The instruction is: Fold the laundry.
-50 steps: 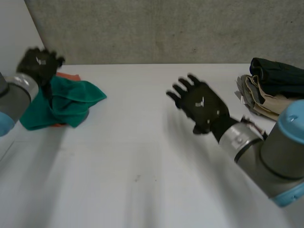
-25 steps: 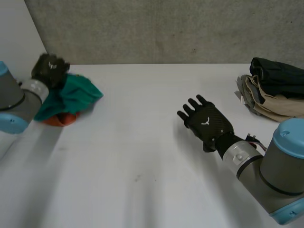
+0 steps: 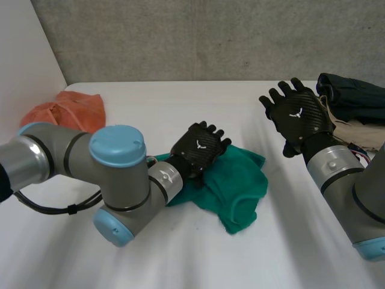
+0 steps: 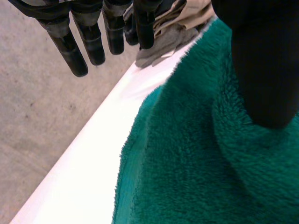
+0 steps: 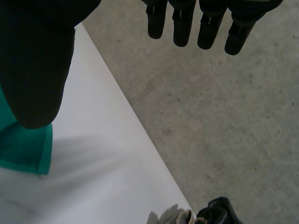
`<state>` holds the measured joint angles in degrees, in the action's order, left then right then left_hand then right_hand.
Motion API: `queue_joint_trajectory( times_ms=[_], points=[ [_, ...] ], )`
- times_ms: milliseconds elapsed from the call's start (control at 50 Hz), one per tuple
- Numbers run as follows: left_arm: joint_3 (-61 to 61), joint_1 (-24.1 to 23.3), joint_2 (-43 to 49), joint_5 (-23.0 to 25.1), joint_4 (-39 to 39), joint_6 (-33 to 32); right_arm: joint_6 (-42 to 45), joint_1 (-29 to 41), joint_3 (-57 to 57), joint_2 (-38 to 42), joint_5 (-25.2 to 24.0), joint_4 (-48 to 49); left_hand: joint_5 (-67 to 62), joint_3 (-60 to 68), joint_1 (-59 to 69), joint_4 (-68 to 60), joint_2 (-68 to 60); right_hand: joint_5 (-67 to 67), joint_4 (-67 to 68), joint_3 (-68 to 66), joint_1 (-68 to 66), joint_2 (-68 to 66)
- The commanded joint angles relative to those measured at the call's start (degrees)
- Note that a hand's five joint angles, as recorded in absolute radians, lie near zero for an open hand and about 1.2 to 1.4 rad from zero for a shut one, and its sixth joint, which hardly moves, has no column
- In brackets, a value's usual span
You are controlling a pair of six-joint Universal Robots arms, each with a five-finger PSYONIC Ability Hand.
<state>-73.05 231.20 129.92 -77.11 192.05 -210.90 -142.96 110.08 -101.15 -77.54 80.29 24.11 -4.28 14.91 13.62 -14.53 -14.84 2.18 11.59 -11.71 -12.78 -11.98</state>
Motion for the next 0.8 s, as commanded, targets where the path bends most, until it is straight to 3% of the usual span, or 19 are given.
queue_joint_trajectory(
  times_ms=[20,200,400,540,620,640,740,800],
  points=[
    [-0.6,1.3,-10.3,-3.9,-4.8,0.7,-1.7,-2.8,3.1,0.6,-1.3,-7.7,2.2,-2.8,-1.6,2.5,2.8,-2.2,-1.6,1.7,2.8,2.0],
    [-12.1,8.6,-21.5,-5.5,-5.3,5.5,-11.9,-3.8,11.8,3.1,-6.8,-31.4,0.4,-1.0,0.3,0.6,0.9,-2.2,-1.6,1.7,2.8,2.0],
    [-20.2,10.1,-17.3,-5.9,-5.1,12.2,-11.4,-4.8,11.9,13.1,-14.9,-30.4,-2.3,1.7,3.0,-2.1,-1.8,5.0,5.6,-5.4,-4.4,-5.2],
    [-16.0,7.8,-7.8,-5.2,-2.7,13.9,-11.1,-4.6,10.8,17.6,-16.7,-20.8,-1.7,1.0,2.3,-1.4,-1.1,31.0,31.6,-31.5,-30.4,-31.2],
    [-11.7,6.4,-2.8,-5.5,0.7,13.9,-11.1,-4.6,9.7,18.2,-16.7,-16.5,-4.2,3.5,4.8,-3.9,-3.6,61.1,61.7,-61.6,-60.5,-61.3],
    [-11.0,6.4,-1.9,-5.6,1.2,13.9,-11.1,-4.6,9.4,18.1,-16.7,-15.8,-8.0,7.4,8.7,-7.8,-7.4,67.8,68.3,-68.2,-67.2,-68.0],
    [-5.2,5.9,2.3,-6.0,1.6,13.7,-10.9,-5.1,8.0,17.0,-16.1,-13.3,-65.6,65.0,66.3,-65.4,-65.0,67.8,68.4,-68.3,-67.2,-68.0],
    [-4.3,5.8,2.4,-6.0,1.3,13.4,-10.9,-5.1,7.8,13.7,-16.0,-13.3,-65.7,65.1,66.4,-65.5,-65.2,67.8,68.4,-68.3,-67.2,-68.0]
  ],
)
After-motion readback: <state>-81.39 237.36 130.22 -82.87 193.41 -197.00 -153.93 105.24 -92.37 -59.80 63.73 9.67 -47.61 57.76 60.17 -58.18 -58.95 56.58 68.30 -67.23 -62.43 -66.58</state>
